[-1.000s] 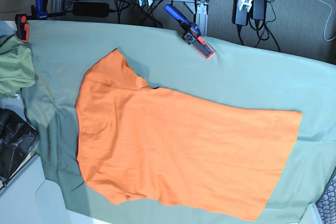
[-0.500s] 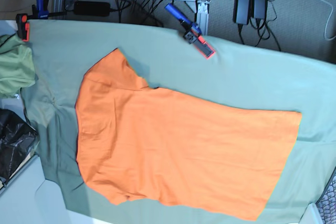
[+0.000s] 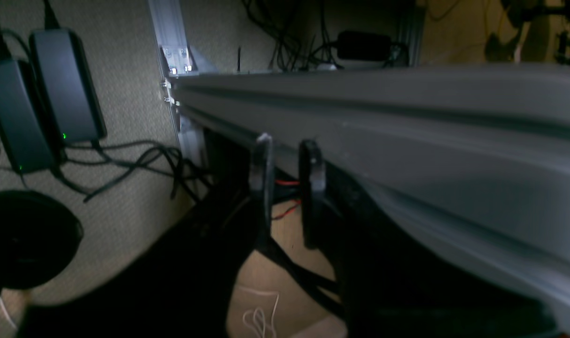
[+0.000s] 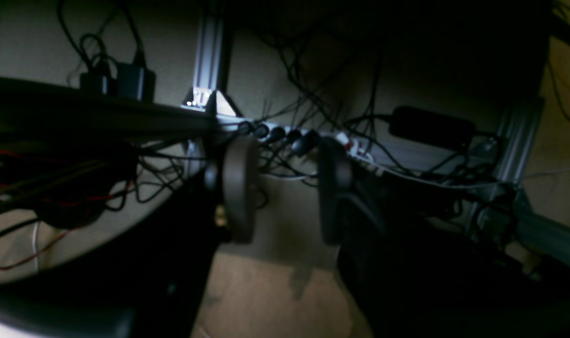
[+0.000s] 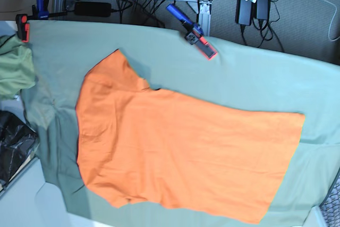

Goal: Fold the T-shirt properly
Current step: 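Move both grippers from rest toward the orange T-shirt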

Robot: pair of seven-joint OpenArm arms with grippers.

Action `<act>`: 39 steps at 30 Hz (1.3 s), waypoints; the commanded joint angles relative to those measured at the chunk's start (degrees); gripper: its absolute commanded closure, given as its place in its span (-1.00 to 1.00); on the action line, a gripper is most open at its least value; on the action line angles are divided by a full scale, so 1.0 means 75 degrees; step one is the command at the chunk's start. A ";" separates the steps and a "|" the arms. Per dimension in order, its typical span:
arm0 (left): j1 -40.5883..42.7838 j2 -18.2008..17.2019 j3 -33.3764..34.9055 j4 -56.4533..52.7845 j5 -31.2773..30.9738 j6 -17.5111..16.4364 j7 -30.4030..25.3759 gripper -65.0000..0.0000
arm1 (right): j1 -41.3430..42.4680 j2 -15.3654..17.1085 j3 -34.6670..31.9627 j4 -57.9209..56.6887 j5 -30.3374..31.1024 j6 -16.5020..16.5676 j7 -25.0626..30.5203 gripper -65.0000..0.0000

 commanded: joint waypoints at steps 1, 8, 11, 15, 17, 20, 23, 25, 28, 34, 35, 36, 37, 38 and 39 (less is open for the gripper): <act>0.0090 0.0015 0.0003 0.0067 0.0012 -0.0198 -0.0099 0.59 | -0.0093 0.0085 0.0032 0.0067 0.0029 0.0583 0.0020 0.33; -0.0085 0.0015 0.0006 -0.0291 0.0915 0.1623 -0.0198 0.59 | 0.0423 0.0032 0.0032 -0.0650 0.0029 0.0577 -0.0283 0.33; -0.0501 0.0017 0.0006 -0.1093 0.1405 0.2066 -0.0230 0.59 | 0.1008 0.0015 0.0032 -0.1501 0.0029 0.0574 -0.0271 0.33; -0.1209 -0.0003 0.0006 -0.2378 0.1807 0.2209 -0.0221 0.59 | 0.1786 -0.0064 0.0032 -0.2445 -0.0003 0.0577 -0.0274 0.33; -0.1396 -0.0044 0.0006 -0.2687 0.1947 0.2206 -0.0216 0.59 | 0.1950 -0.0085 0.0032 -0.2579 -0.0003 0.0577 -0.0277 0.33; -0.1393 -0.0187 0.0006 -0.2451 0.1958 0.2005 0.0128 0.59 | 0.1894 -0.0073 0.0032 -0.2448 0.0000 0.0580 -0.0338 0.33; -0.1043 -0.0460 0.0006 -0.1623 0.1658 0.1565 0.0539 0.59 | 0.1510 -0.0041 0.0032 -0.1920 0.0006 0.0580 -0.0382 0.33; -0.0676 -0.0708 0.0003 -0.0874 0.1276 0.1166 0.0560 0.59 | 0.1099 -0.0029 0.0035 -0.1387 0.0125 0.0580 -0.0385 0.33; -0.0184 -0.0962 -0.0184 0.0315 0.0892 0.0650 0.0930 0.59 | 0.0455 0.0055 0.0035 -0.0443 0.0609 0.0583 -0.0388 0.33; 0.0466 -0.0985 -0.1416 0.2401 0.0187 -0.0452 0.1617 0.59 | -0.0405 0.0388 0.0035 0.1320 0.1087 0.0583 -0.0895 0.33; 0.0522 -0.1003 -0.1655 0.2649 -0.0207 -0.0699 0.1801 0.59 | -0.0490 0.0431 0.0038 0.1571 0.1183 0.0583 -0.1026 0.33; 0.0562 -0.1003 -0.1891 0.2876 -0.0638 -0.1000 0.2025 0.59 | -0.0562 0.0463 0.0067 0.1816 0.1265 0.0580 -0.1139 0.33; 0.0577 -0.1014 -0.2130 0.3092 -0.1049 -0.1309 0.2302 0.59 | -0.0615 0.0472 0.0122 0.2043 0.1326 0.0580 -0.1279 0.33; 0.0574 -0.1026 -0.2326 0.3284 -0.1472 -0.1524 0.2620 0.59 | -0.0659 0.0469 0.0201 0.2270 0.1402 0.0580 -0.1422 0.33; 0.0574 -0.1043 -0.2521 0.3485 -0.1868 -0.1641 0.2920 0.59 | -0.0694 0.0469 0.0286 0.2506 0.1556 0.0583 -0.1603 0.33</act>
